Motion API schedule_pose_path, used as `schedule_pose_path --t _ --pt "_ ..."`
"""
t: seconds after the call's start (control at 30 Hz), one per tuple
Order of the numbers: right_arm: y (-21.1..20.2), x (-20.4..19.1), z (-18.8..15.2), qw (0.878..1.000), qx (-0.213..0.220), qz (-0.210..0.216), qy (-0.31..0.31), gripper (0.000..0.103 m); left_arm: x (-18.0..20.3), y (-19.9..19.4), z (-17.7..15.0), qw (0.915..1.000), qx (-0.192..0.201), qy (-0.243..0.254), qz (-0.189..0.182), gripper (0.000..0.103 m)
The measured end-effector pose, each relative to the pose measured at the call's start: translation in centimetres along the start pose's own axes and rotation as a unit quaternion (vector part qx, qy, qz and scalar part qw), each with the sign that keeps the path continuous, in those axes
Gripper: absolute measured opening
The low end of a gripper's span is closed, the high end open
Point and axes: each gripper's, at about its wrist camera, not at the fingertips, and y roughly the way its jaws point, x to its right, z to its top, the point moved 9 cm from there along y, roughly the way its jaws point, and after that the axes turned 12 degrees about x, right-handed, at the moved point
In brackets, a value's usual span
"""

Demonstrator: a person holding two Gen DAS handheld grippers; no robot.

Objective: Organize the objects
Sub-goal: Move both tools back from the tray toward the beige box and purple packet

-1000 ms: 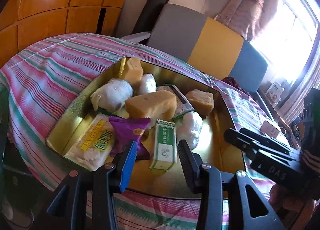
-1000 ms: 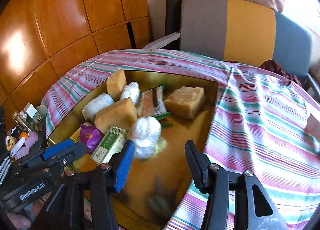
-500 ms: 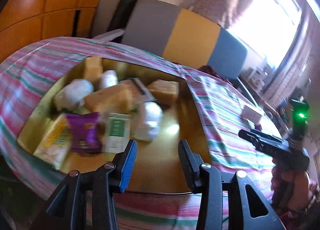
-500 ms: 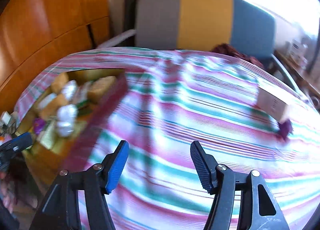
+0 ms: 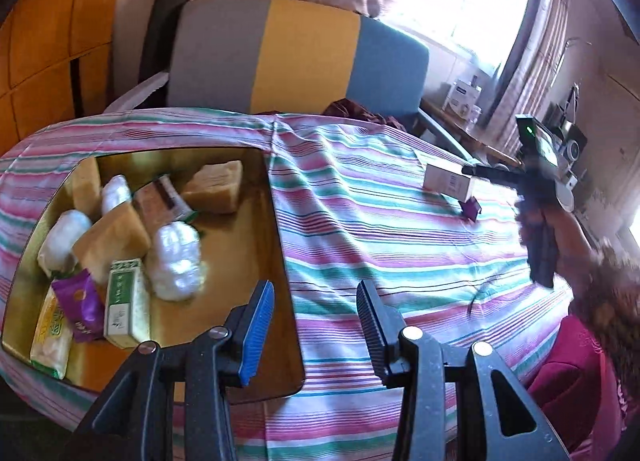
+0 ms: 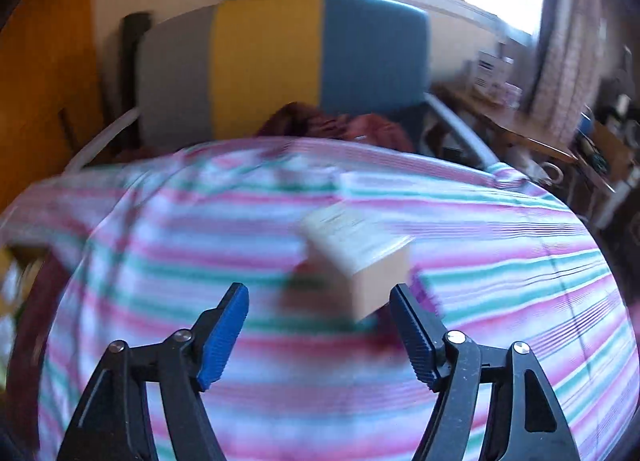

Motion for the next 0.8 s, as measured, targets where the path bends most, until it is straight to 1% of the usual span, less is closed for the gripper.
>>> schedule_pose_path --t 0.07,0.13,0.2,0.23,0.3,0.37,0.4,0.43,0.47,0.53,0.57,0.6,0.63,0.67,0.73,0.8 --pt "1.5 1.4 0.8 1.000 -0.004 -0.003 0.020 0.081 0.2 0.1 -0.1 1.0000 -0.007 0.004 -0.002 0.043" --pt "3.1 1.8 0.8 0.999 -0.020 0.016 0.043 0.081 0.5 0.2 -0.1 0.9999 -0.009 0.006 -0.008 0.043" --pt "3.9 1.3 0.2 0.998 -0.033 0.030 0.049 0.081 0.7 0.5 -0.2 0.9998 -0.014 0.010 -0.007 0.043" --pt "4.0 0.4 -0.3 0.996 -0.045 0.051 0.051 0.081 0.8 0.6 -0.3 0.9998 -0.015 0.010 -0.007 0.043" --pt "3.0 -2.1 -1.1 0.993 -0.046 0.093 0.048 0.081 0.9 0.8 -0.3 0.9998 -0.017 0.010 -0.006 0.043" --pt "1.0 -4.4 -1.5 0.985 -0.047 0.156 0.065 0.079 1.3 1.2 -0.3 0.9997 -0.020 0.009 -0.010 0.043" --pt "-0.2 -5.1 -1.4 0.980 -0.044 0.181 0.073 0.079 1.5 1.4 -0.3 0.9996 -0.022 0.010 -0.011 0.043" --pt "-1.2 -5.2 -1.1 0.978 -0.035 0.189 0.074 0.079 1.7 1.7 -0.5 0.9995 -0.027 0.010 -0.011 0.043" --pt "-2.0 -4.6 -0.7 0.980 -0.024 0.187 0.070 0.080 1.9 1.8 -0.6 0.9995 -0.029 0.010 -0.013 0.043" --pt "-3.0 -1.4 0.3 0.987 0.008 0.146 0.063 0.081 2.3 2.1 -0.8 0.9993 -0.032 0.011 -0.017 0.043" --pt "-3.1 0.1 0.6 0.990 0.018 0.125 0.065 0.086 2.5 2.2 -1.0 0.9992 -0.034 0.013 -0.017 0.043" --pt "-3.0 2.2 0.7 0.993 0.026 0.094 0.063 0.088 2.6 2.3 -1.1 0.9991 -0.035 0.014 -0.019 0.043" --pt "-2.6 3.8 0.7 0.996 0.024 0.068 0.057 0.090 2.9 2.4 -1.2 0.9990 -0.037 0.015 -0.021 0.043" --pt "-1.7 5.8 0.1 0.998 0.008 0.039 0.047 0.090 3.1 2.4 -1.3 0.9989 -0.038 0.017 -0.021 0.043" --pt "-0.4 7.8 -1.3 0.999 -0.018 0.011 0.036 0.090 3.5 2.6 -1.5 0.9987 -0.041 0.020 -0.021 0.043" --pt "1.1 8.7 -2.5 0.999 -0.038 0.000 0.029 0.087 4.1 2.8 -1.7 0.9984 -0.045 0.023 -0.025 0.043"
